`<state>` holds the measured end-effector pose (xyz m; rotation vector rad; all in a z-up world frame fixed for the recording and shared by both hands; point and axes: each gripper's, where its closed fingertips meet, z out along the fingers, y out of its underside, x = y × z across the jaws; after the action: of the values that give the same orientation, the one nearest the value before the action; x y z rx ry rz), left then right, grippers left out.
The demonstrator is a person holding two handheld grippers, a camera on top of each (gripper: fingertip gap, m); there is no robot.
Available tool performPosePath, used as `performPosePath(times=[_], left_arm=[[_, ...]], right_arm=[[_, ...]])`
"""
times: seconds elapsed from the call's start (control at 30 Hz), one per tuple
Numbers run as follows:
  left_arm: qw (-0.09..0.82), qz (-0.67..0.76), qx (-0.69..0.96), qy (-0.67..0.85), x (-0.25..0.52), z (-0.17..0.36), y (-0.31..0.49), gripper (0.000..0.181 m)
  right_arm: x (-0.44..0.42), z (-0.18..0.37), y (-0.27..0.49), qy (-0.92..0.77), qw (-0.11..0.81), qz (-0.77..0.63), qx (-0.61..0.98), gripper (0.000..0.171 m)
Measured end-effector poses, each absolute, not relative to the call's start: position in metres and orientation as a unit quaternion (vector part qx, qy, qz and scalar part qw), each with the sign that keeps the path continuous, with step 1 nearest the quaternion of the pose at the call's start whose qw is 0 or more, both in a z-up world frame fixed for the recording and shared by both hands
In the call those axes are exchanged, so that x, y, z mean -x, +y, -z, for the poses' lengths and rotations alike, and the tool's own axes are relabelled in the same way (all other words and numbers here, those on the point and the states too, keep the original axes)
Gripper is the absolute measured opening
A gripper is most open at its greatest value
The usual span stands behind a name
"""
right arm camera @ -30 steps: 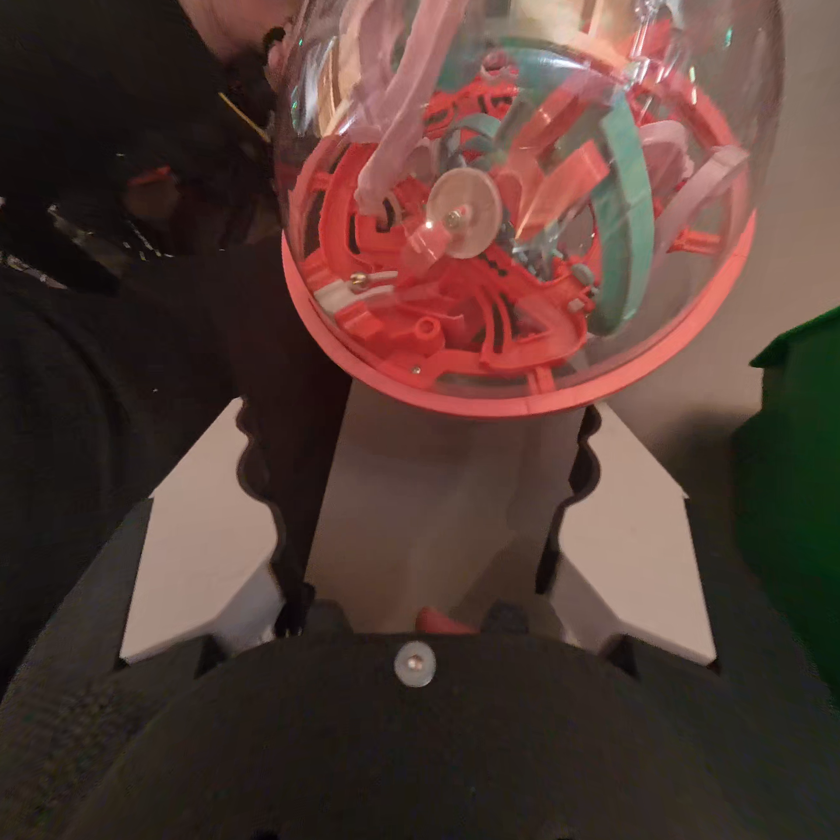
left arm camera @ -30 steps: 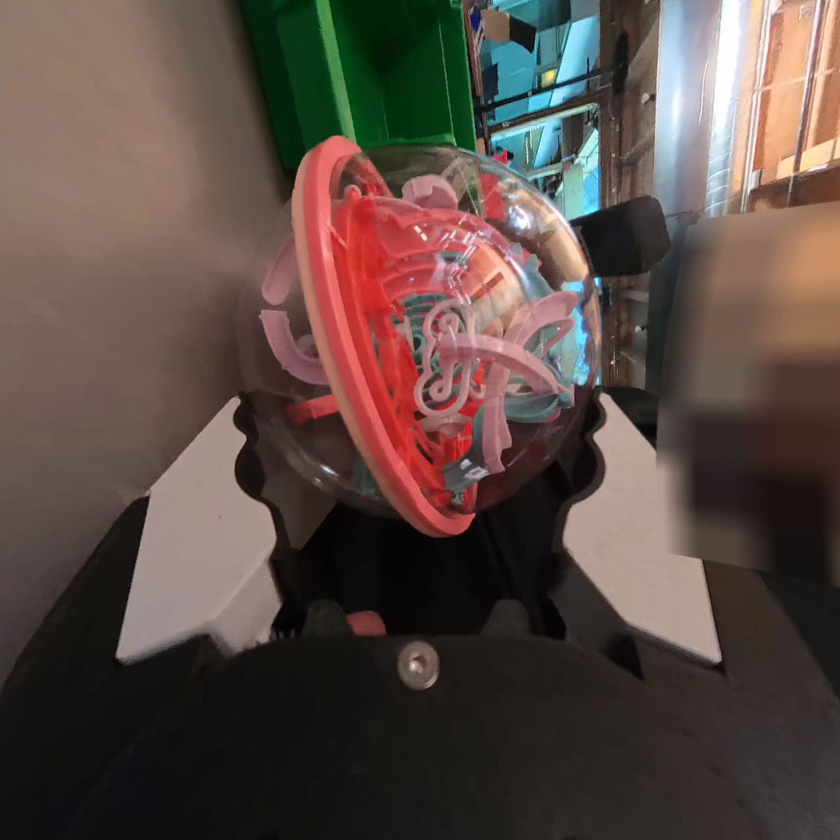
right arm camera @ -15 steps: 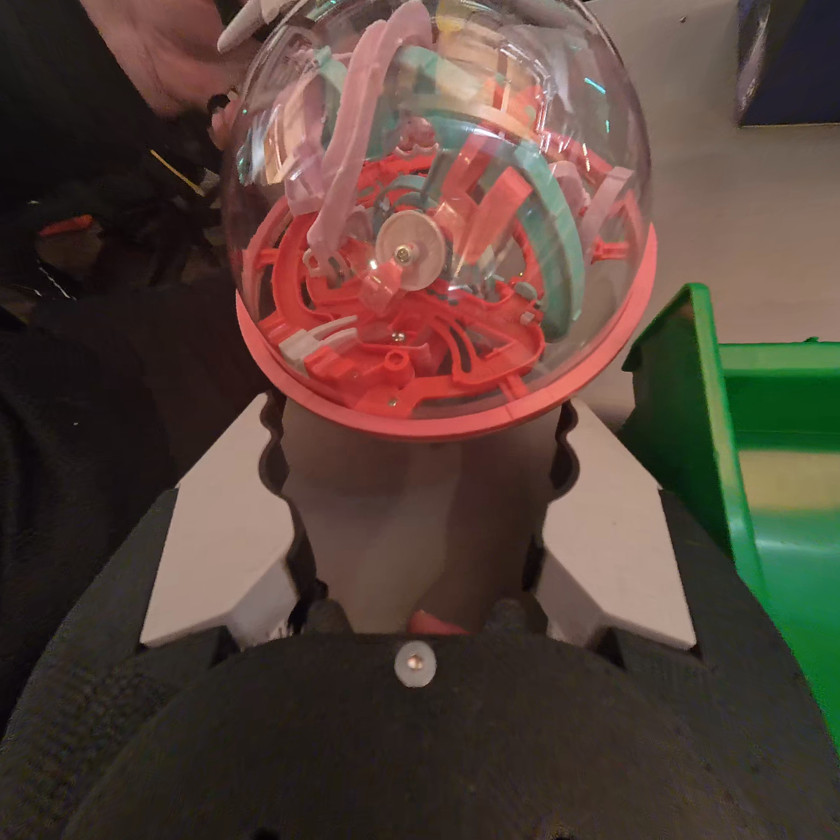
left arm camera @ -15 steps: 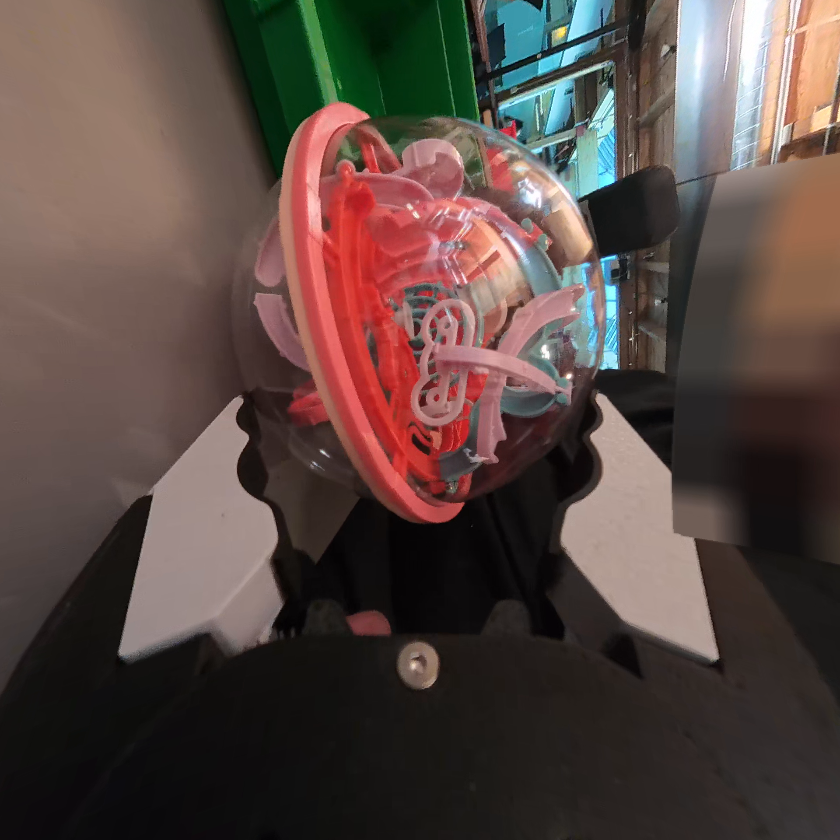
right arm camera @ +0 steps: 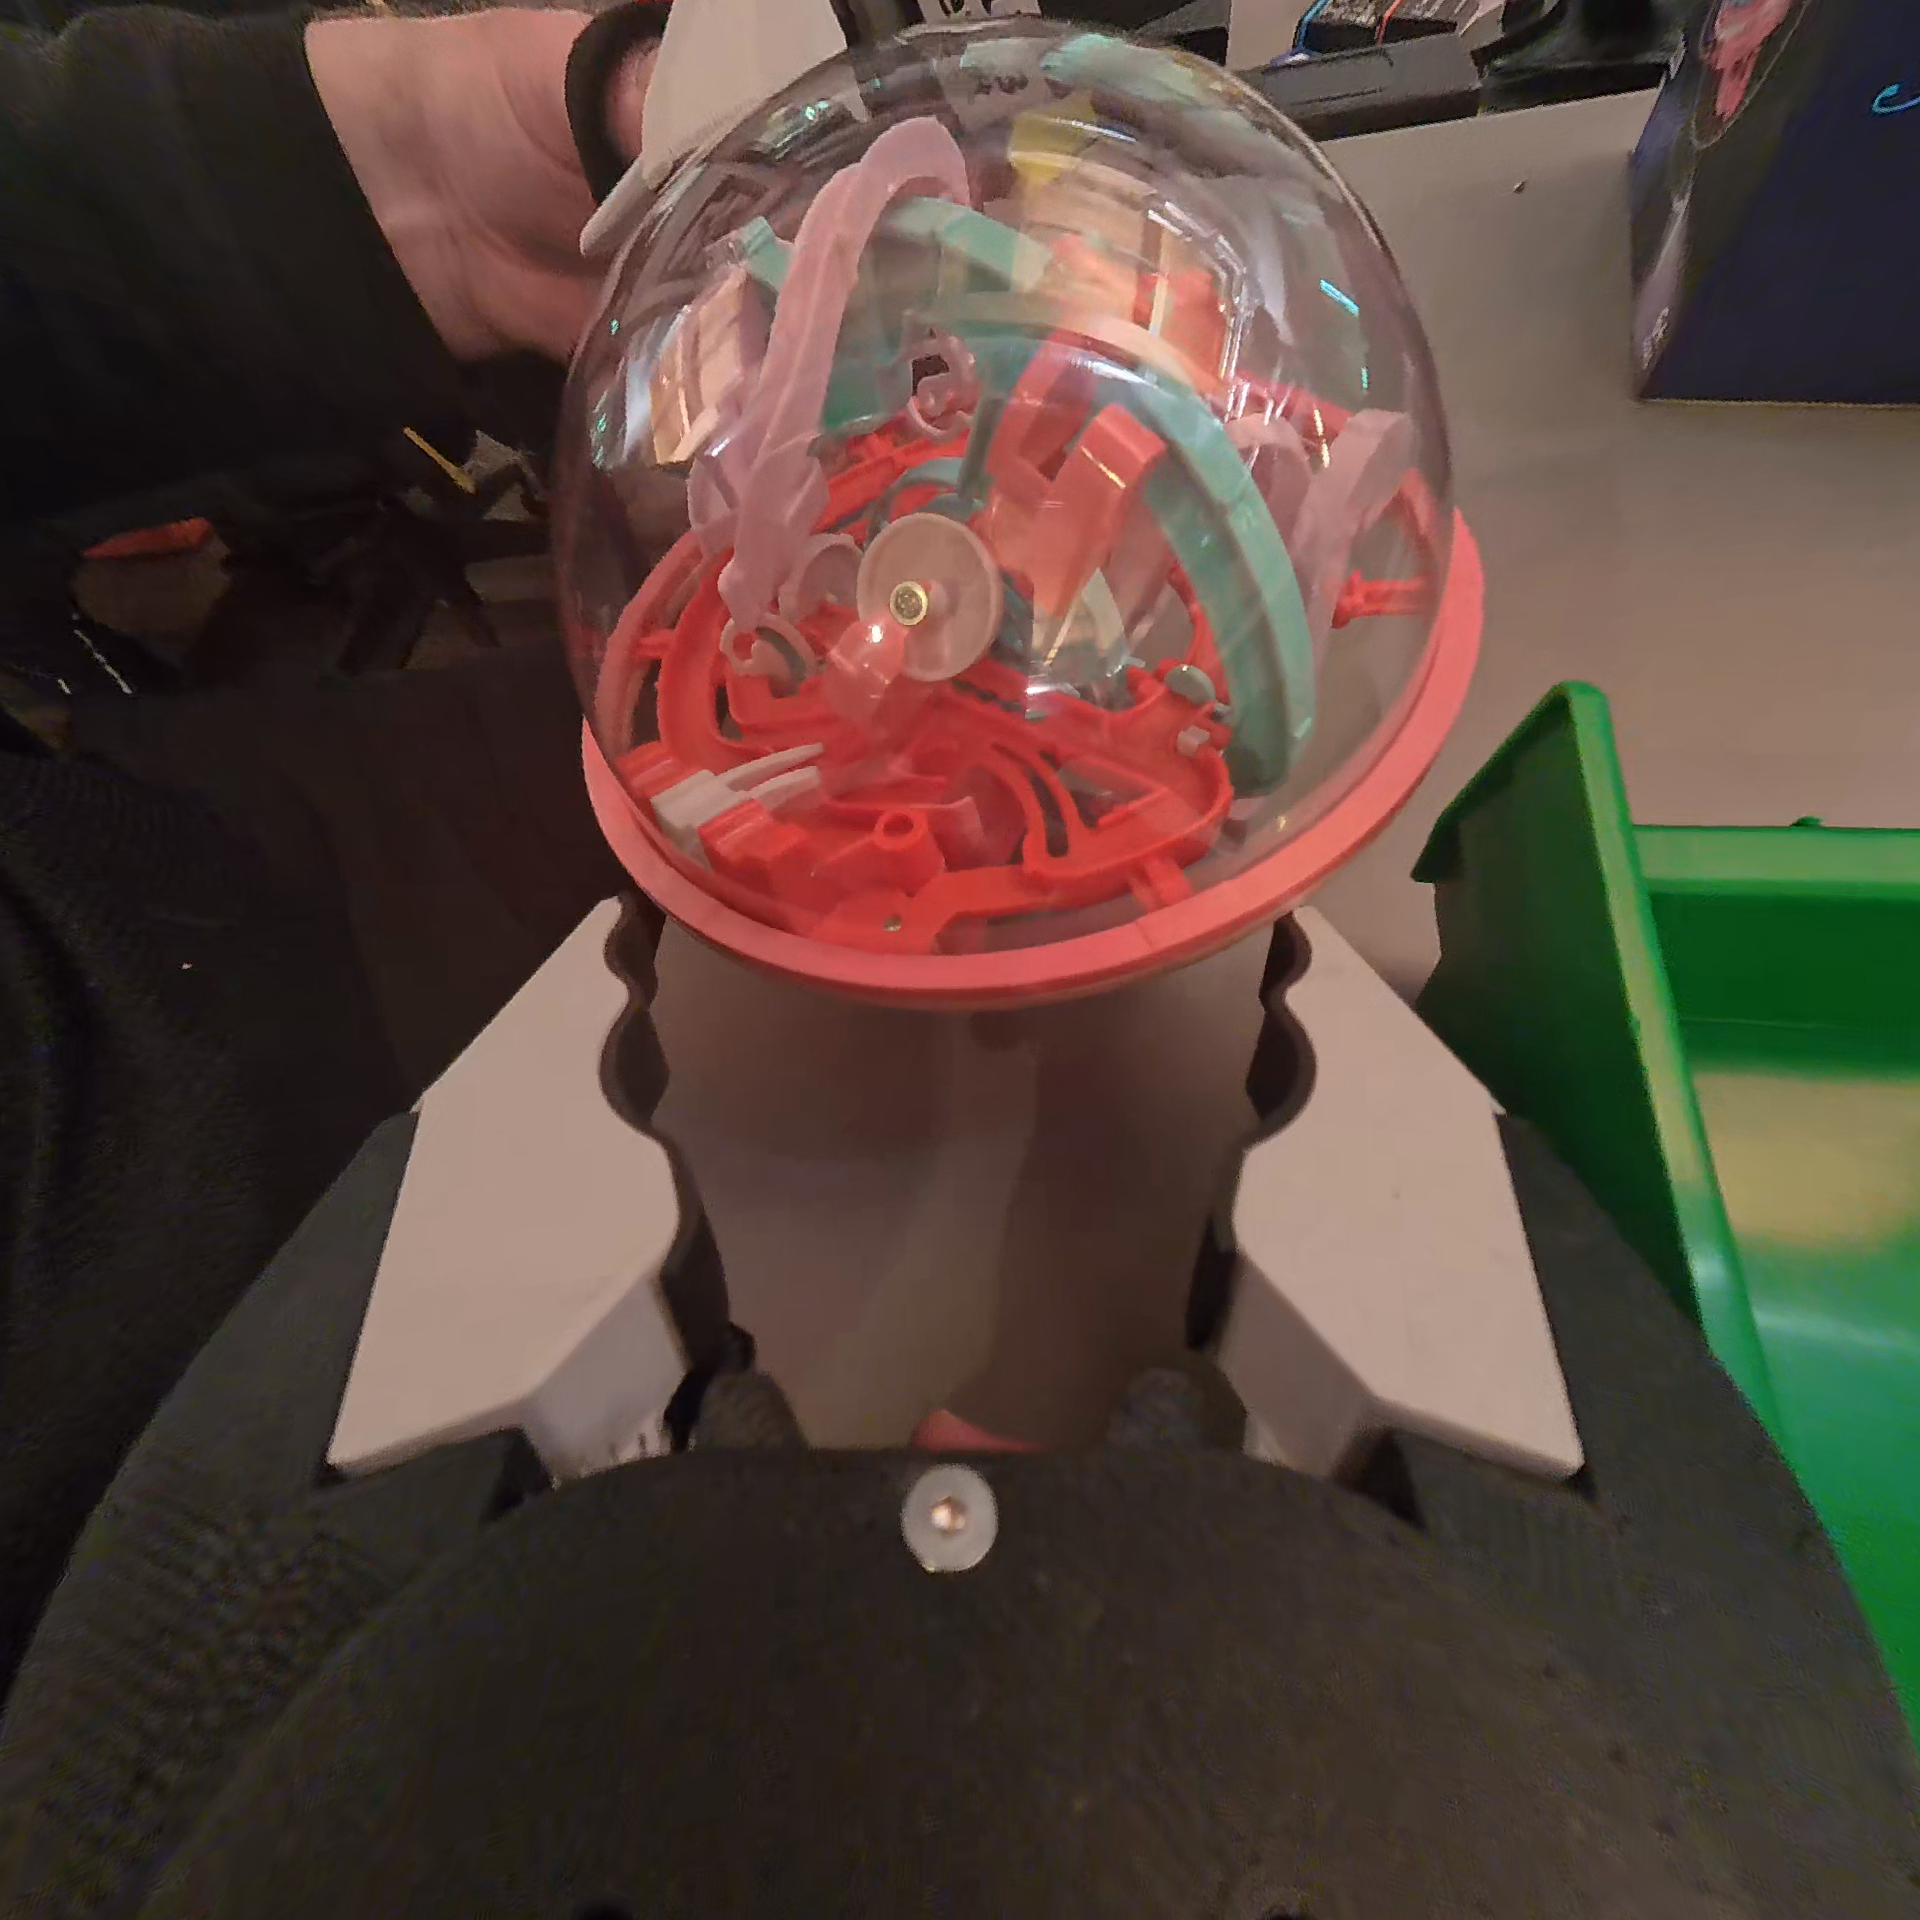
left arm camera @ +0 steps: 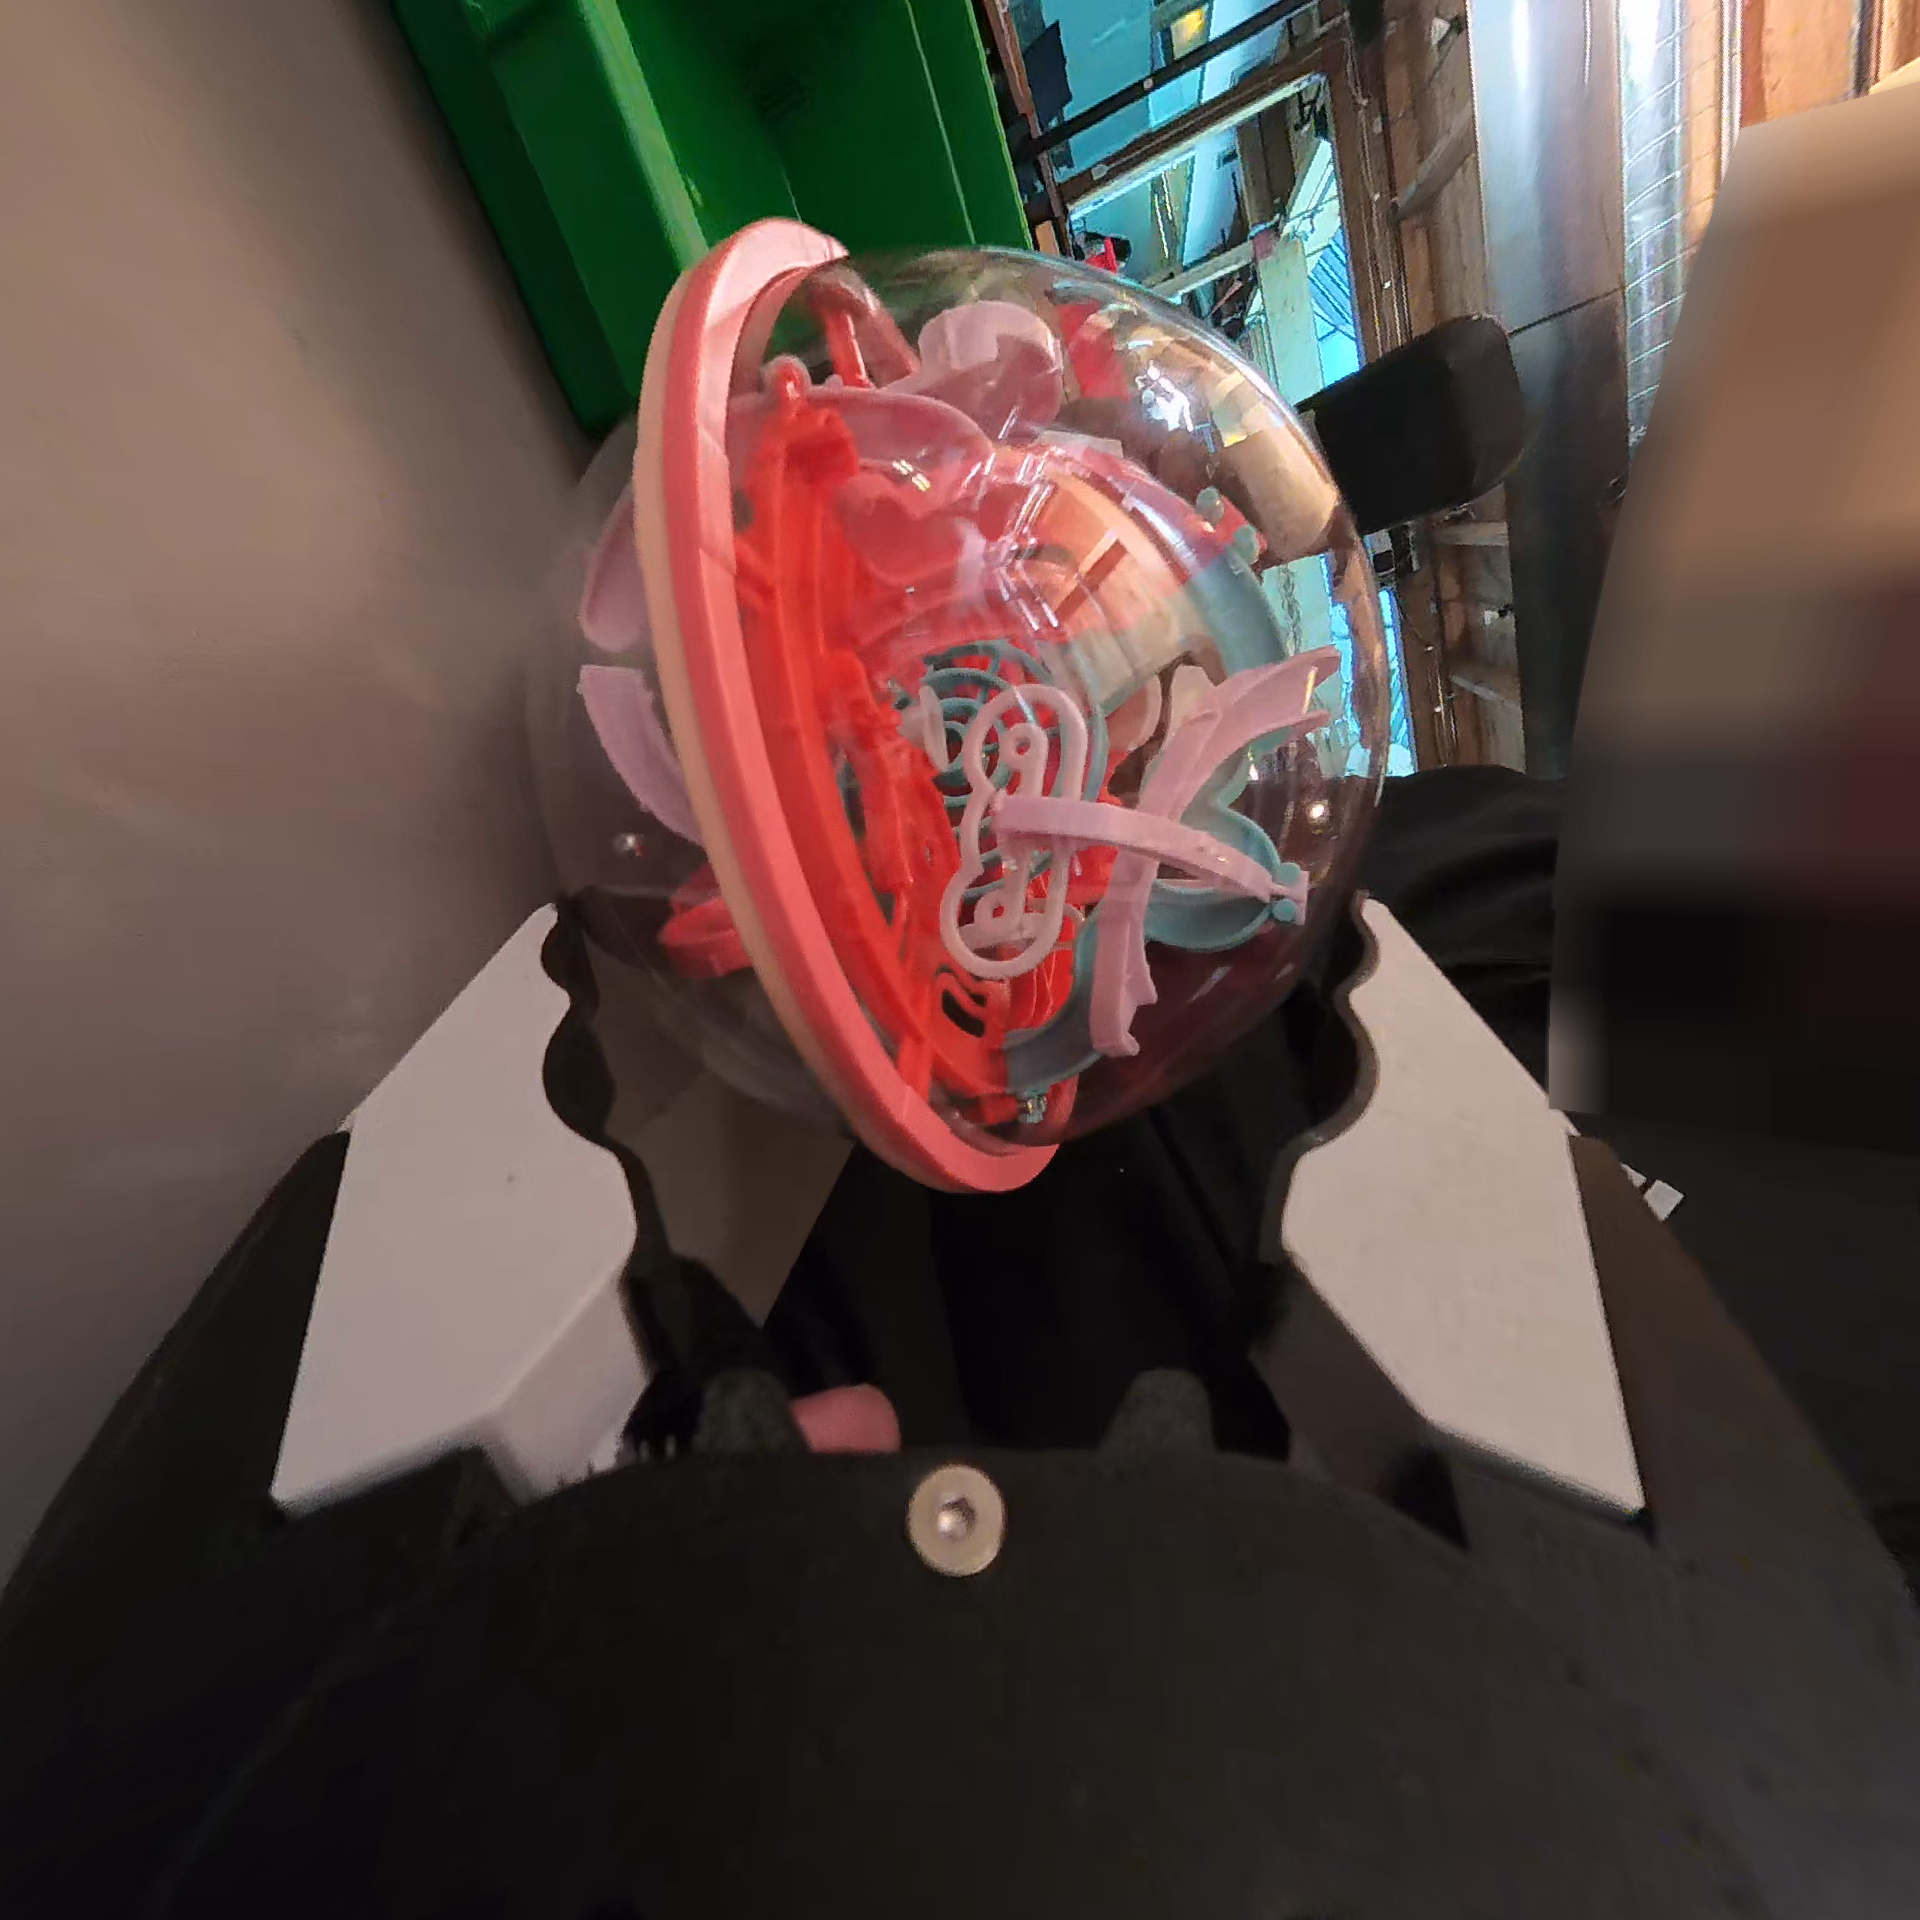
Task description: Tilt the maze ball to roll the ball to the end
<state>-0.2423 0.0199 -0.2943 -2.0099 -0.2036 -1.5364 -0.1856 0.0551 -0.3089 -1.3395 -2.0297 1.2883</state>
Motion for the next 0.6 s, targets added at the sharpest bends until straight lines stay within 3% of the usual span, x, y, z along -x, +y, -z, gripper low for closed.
performPosePath(times=[0.37, 0.6], left_arm=[[0.309, 0.520, 0.796, -0.029, 0.233, 0.297, 0.019, 0.134], [0.391, 0.470, 0.791, -0.020, 0.236, 0.266, 0.022, 0.140]], right_arm=[[0.196, 0.303, 0.055, -0.703, 0.232, -0.477, 0.473, 0.130], [0.210, 0.260, 0.051, -0.692, 0.311, -0.500, 0.418, 0.130]])
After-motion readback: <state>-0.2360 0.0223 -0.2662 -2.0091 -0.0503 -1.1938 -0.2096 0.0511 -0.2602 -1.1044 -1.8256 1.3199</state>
